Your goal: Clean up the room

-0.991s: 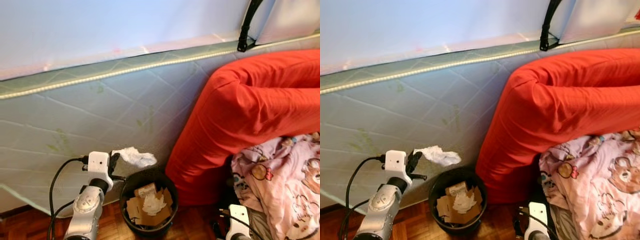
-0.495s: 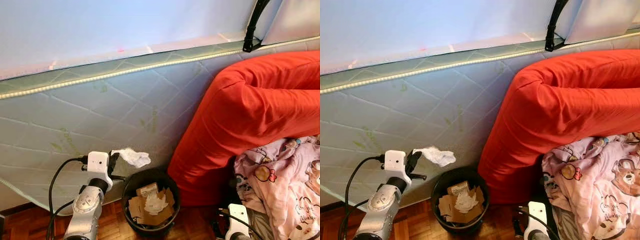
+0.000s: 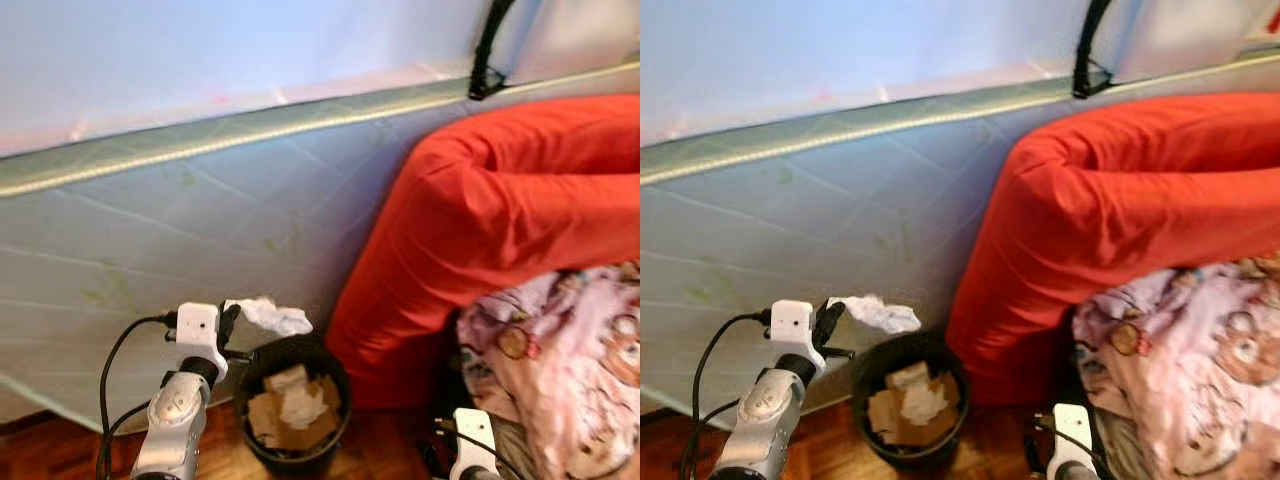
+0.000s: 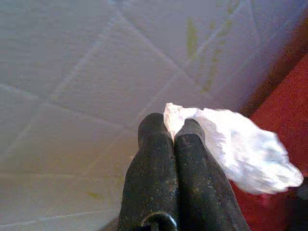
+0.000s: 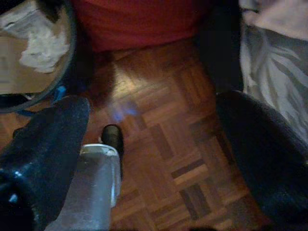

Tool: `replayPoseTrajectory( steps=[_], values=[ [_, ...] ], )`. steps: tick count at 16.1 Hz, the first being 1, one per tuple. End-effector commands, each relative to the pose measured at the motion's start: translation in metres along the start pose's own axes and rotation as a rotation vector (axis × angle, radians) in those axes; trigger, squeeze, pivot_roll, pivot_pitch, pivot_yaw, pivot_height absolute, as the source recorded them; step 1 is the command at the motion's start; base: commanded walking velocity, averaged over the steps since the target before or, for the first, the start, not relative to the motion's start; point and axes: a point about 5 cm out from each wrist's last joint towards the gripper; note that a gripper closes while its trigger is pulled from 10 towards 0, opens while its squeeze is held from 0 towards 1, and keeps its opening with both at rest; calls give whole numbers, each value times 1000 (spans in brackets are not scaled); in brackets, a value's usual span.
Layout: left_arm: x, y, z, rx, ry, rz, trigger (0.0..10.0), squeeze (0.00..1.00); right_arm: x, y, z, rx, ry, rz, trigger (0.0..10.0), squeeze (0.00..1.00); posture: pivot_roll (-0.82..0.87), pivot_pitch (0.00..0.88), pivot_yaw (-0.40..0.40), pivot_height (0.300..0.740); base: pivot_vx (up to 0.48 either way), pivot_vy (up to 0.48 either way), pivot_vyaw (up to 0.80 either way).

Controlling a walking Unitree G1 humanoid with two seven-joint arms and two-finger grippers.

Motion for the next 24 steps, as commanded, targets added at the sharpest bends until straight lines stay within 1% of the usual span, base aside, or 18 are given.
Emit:
replayPoseTrajectory(
  steps=[1, 4, 5, 6, 7, 8, 10, 12, 15, 16, 18, 19, 20, 21, 23, 24],
  values=[
    [0, -1, -2, 0, -14, 2, 10000, 0, -2, -1, -3, -5, -11, 4, 10000, 0, 76, 101, -75, 718, 0, 0, 0],
    [-2, -1, -4, -14, -10, 16, 10000, 0, -1, -1, -4, -12, 9, -3, 10000, 0, 76, 101, -79, 718, 0, 0, 0],
    [-2, -2, -4, -6, 3, 12, 10000, 0, 0, -1, -4, -9, -2, -8, 10000, 0, 80, 103, -81, 718, 0, 0, 0],
    [0, -3, -4, 6, 25, -2, 10000, 0, 3, -1, -3, -5, -24, -22, 10000, 0, 88, 107, -85, 718, 0, 0, 0],
    [7, -7, -4, 37, 55, -45, 10000, 0, 16, 1, 4, 34, -22, -90, 10000, 0, 90, 113, -86, 718, 0, 0, 0],
    [11, -11, -6, 45, 81, -69, 10000, 0, 23, 2, 8, 62, -26, -125, 10000, 0, 84, 113, -87, 718, 0, 0, 0],
    [18, -12, -11, 68, 65, -105, 10000, 0, 27, 3, 12, 86, -32, -141, 10000, 0, 80, 123, -91, 718, 0, 0, 0],
    [21, -12, -18, 62, 40, -115, 10000, 0, 24, 2, 10, 67, -19, -127, 10000, 0, 88, 123, -91, 718, 0, 0, 0],
    [22, -16, -18, 70, 40, -110, 10000, 0, 22, 2, 12, 69, -18, -128, 10000, 0, 93, 125, -92, 718, 0, 0, 0],
    [21, -17, -19, 59, 34, -106, 10000, 0, 22, 2, 15, 79, -17, -133, 10000, 0, 90, 126, -91, 718, 0, 0, 0],
    [21, -18, -21, 48, 30, -102, 10000, 0, 20, 2, 14, 69, -19, -124, 10000, 0, 89, 125, -91, 718, 0, 0, 0],
    [22, -16, -23, 11, 31, -104, 10000, 0, 19, 2, 13, 64, -20, -119, 10000, 0, 88, 125, -90, 718, 0, 0, 0],
    [23, -16, -24, -3, 35, -104, 10000, 0, 18, 2, 13, 63, -20, -117, 10000, 0, 90, 124, -88, 718, 0, 0, 0],
    [23, -16, -23, -17, 88, -100, 10000, 0, 17, 2, 12, 56, -17, -110, 10000, 0, 90, 124, -88, 718, 0, 0, 0],
    [25, -17, -22, -16, 114, -94, 10000, 0, 16, 2, 9, 43, -13, -102, 10000, 0, 106, 126, -72, 718, 0, 0, 0],
    [26, -17, -21, -17, 115, -96, 10000, 0, 16, 2, 7, 30, 6, -104, 10000, 0, 116, 126, -67, 718, 0, 0, 0]
  ],
)
Point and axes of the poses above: a point about 5 cm out from each wrist's last joint towards the gripper, its own y axis pointing out of the wrist towards the gripper, its own x axis along the axis of the wrist's last joint, z = x × y, and after that the axes turned 8 degrees about y, right-handed
